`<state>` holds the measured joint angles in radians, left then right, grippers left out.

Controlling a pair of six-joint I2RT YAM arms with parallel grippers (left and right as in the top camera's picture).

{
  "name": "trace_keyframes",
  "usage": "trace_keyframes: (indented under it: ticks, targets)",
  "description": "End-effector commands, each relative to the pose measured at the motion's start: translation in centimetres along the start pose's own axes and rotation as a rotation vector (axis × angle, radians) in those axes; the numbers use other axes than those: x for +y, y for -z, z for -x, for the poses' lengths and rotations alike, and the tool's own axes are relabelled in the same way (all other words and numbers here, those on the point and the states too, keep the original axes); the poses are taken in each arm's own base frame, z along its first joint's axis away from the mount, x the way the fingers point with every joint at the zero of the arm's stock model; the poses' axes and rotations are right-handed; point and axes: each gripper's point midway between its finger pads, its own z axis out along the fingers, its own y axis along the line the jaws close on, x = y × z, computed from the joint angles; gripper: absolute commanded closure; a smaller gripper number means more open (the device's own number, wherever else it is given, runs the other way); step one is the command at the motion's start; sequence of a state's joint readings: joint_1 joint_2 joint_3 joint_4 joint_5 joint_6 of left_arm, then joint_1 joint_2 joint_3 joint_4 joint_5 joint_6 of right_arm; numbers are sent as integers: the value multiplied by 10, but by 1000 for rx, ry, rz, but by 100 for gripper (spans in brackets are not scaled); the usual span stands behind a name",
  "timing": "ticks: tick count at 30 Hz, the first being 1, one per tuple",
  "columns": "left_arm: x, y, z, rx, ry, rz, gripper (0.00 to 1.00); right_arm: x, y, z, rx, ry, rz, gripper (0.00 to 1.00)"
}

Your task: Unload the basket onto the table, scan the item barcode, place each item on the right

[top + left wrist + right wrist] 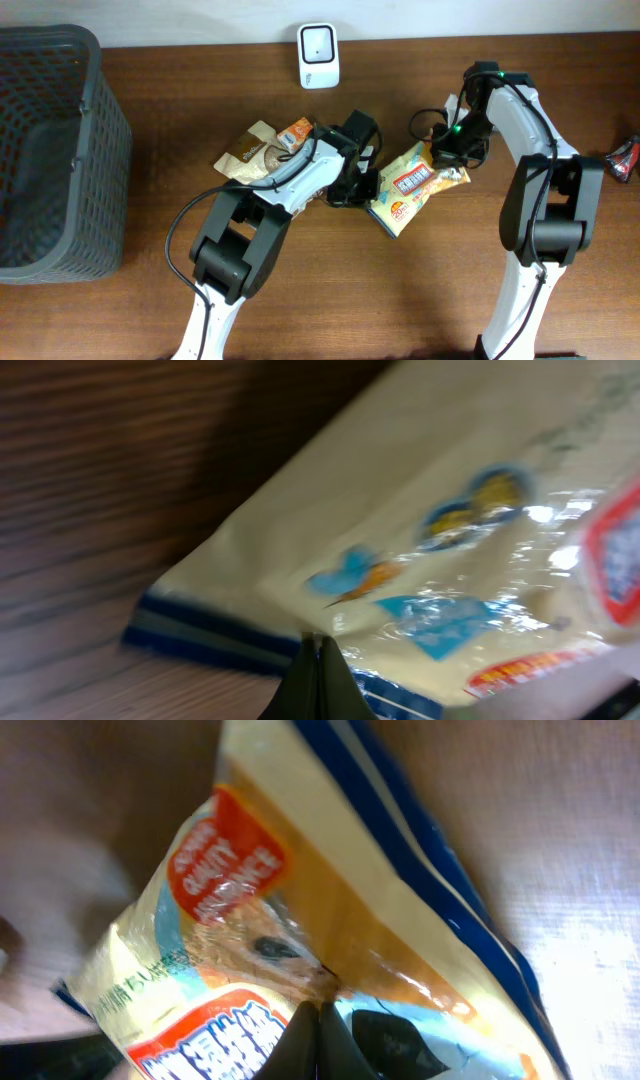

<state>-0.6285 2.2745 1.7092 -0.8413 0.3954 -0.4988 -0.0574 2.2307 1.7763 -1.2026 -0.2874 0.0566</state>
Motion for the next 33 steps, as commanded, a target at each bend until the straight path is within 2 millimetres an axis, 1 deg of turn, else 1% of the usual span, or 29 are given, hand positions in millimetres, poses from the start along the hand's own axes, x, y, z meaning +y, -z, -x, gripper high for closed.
trace_keyframes:
  ticks: [1, 2, 3, 5, 7, 8, 10, 11, 13, 15, 18, 21, 22, 23, 26, 28, 29, 30, 31, 33]
  targets:
    - [36, -3, 15, -31, 62, 93, 100, -14, -6, -17, 79, -28, -79, 96]
    - [38, 1, 21, -44, 70, 88, 100, -11, -6, -26, 117, -36, -68, 96]
    - [41, 11, 32, -71, 81, 78, 100, -6, -5, -35, 156, -44, -47, 96]
    - [42, 28, 45, -101, 96, 67, 100, 1, -4, -48, 209, -50, -30, 96]
    - [41, 55, 58, -140, 81, 55, 100, 9, -3, -59, 251, -33, -34, 96]
    - [39, 66, 62, -155, 73, 51, 100, 12, -3, -62, 259, -22, -36, 96]
    - [31, 86, 65, -173, 62, 40, 100, 20, 2, -63, 249, 7, -38, 96]
    - [25, 93, 62, -166, 61, 19, 100, 22, 5, -62, 232, 15, -41, 96]
    - [6, 96, 50, -114, 51, -65, 100, 20, 11, -53, 181, 30, -61, 96]
    - [-11, 91, 34, -48, 43, -130, 100, 11, 19, -45, 143, 23, -85, 96]
    - [-30, 77, 12, 34, 24, -183, 100, -4, 24, -42, 133, -17, -80, 96]
    - [-49, 55, -9, 97, -15, -206, 100, -21, 30, -42, 130, -48, -69, 96]
    - [-53, 47, -13, 108, -27, -209, 100, -25, 31, -43, 135, -60, -69, 96]
    - [-59, 35, -19, 120, -29, -208, 100, -30, 32, -45, 140, -75, -66, 96]
    - [-71, 8, -25, 128, -37, -213, 100, -36, 31, -48, 150, -94, -64, 96]
    - [-73, -5, -24, 126, -52, -212, 100, -37, 28, -51, 161, -97, -64, 96]
    - [-67, -14, -24, 128, -46, -187, 100, -37, 27, -53, 169, -99, -64, 96]
    - [-56, -19, -22, 121, -35, -134, 100, -38, 25, -54, 175, -100, -64, 96]
    - [-48, -21, -21, 113, -27, -103, 100, -38, 25, -55, 178, -101, -64, 96]
    - [-25, -22, -15, 81, 5, 7, 100, -38, 22, -57, 182, -102, -64, 96]
